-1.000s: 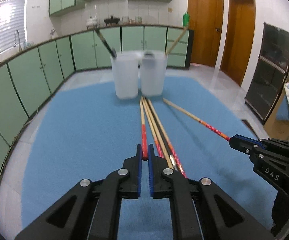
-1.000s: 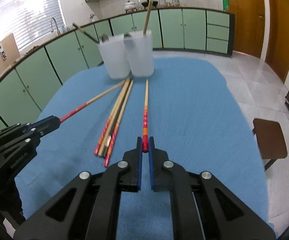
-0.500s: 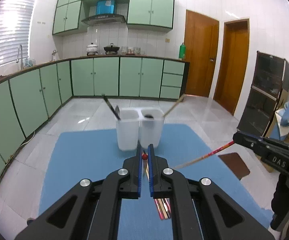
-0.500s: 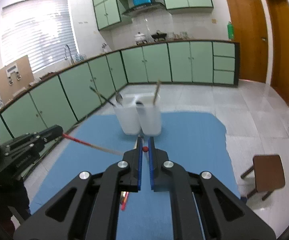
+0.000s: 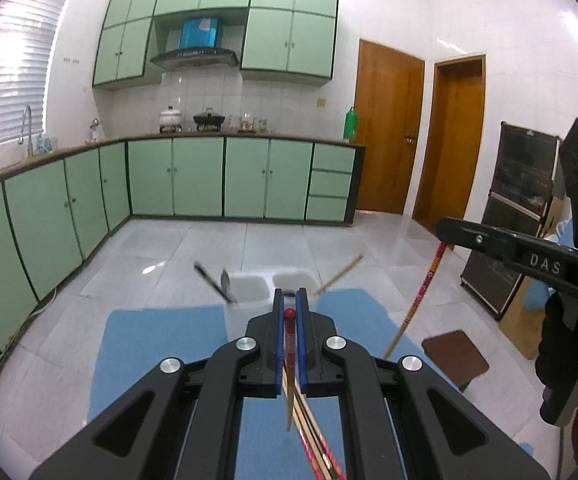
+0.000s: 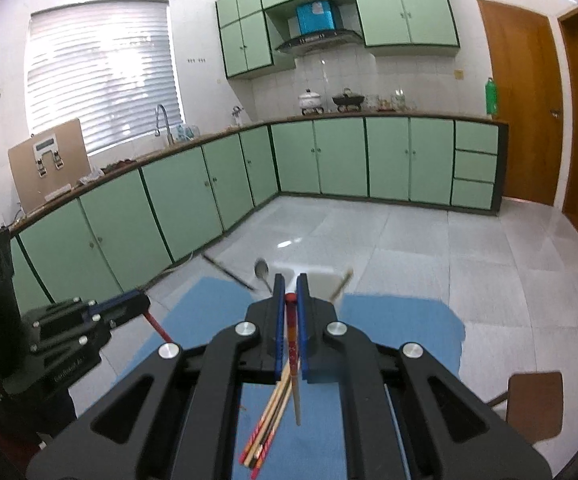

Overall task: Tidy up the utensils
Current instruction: 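Lift the red-patterned chopstick with the right tool while the left lifts the red chopstick toward the holder, then open the right tool over the white holder while the left tool opens to drop its chopstick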

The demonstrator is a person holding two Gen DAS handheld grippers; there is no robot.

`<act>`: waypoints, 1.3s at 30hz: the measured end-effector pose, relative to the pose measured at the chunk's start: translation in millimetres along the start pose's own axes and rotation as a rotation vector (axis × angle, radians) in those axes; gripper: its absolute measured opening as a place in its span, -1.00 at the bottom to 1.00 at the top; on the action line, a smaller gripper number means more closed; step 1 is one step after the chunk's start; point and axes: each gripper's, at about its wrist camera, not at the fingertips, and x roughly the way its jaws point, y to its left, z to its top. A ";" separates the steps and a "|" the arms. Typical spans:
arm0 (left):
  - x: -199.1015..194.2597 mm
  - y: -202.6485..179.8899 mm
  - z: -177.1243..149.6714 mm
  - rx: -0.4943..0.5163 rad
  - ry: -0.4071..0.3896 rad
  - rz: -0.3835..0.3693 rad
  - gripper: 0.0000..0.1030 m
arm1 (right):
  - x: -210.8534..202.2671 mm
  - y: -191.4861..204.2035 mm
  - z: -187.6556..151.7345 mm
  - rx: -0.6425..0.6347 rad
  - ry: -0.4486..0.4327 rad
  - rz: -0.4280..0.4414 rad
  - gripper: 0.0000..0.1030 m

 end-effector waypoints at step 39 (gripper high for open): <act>105.8 31.5 72.5 -0.008 -0.114 0.070 -0.21 | 87.1 -39.1 51.1 -0.025 -0.128 -0.164 0.04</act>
